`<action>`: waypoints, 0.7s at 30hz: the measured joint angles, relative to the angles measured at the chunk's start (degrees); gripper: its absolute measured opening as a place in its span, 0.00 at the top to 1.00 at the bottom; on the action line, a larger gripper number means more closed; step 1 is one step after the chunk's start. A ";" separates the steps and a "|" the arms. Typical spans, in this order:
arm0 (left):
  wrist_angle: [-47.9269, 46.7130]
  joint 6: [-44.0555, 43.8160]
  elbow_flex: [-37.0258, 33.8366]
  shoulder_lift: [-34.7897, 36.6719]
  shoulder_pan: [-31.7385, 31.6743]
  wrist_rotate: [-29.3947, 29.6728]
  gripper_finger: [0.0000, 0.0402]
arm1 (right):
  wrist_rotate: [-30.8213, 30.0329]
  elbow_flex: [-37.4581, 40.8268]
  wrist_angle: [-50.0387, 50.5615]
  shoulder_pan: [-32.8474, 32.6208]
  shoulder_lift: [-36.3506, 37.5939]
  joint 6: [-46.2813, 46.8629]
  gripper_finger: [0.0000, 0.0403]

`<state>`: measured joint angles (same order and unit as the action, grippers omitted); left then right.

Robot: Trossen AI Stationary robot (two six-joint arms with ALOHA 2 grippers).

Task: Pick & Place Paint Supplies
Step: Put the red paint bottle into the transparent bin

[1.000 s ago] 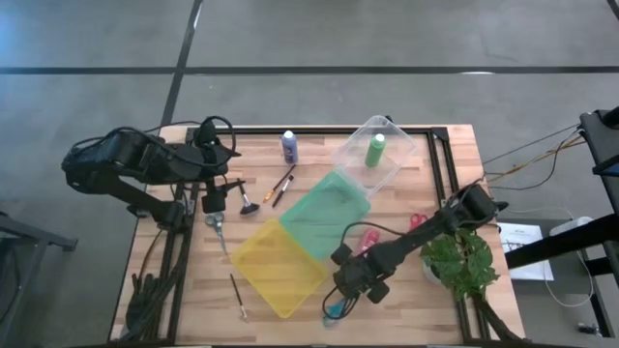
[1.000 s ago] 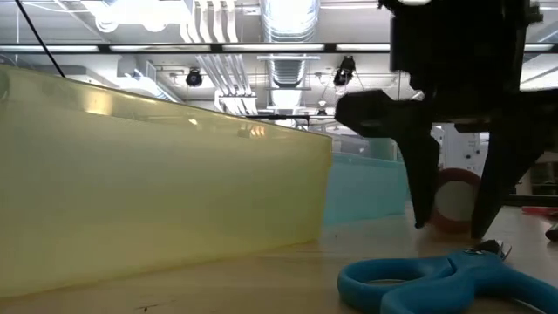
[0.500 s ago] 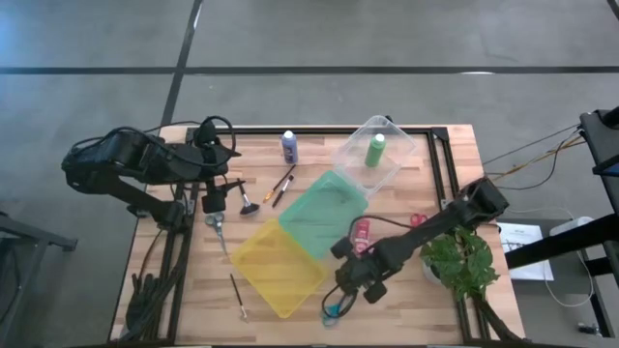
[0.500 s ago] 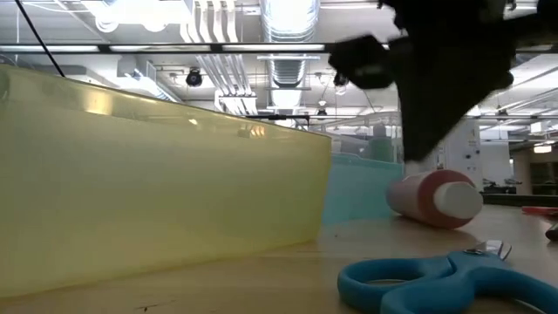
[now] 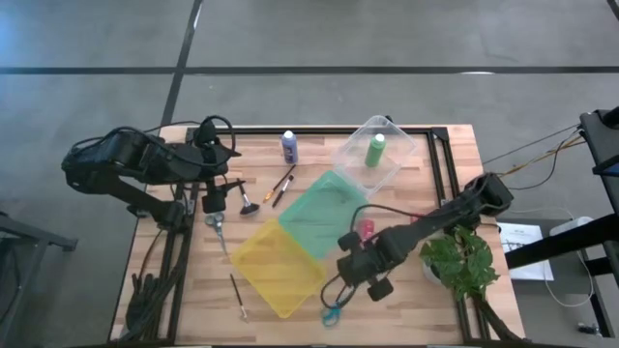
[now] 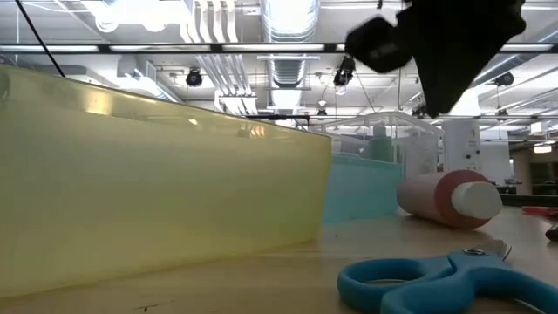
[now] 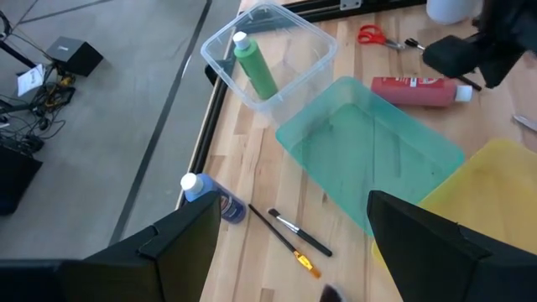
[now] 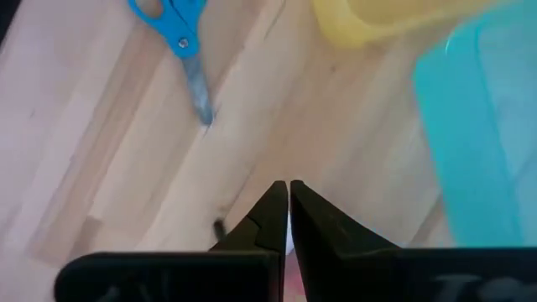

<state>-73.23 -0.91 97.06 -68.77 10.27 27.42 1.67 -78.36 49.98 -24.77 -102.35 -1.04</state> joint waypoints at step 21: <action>0.77 -1.07 0.00 0.00 -0.01 0.00 0.23 | 7.78 0.24 8.49 5.43 0.00 -17.03 0.46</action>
<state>-72.47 -1.98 97.06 -68.77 10.26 27.42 9.45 -78.11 58.47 -19.34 -102.35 -18.06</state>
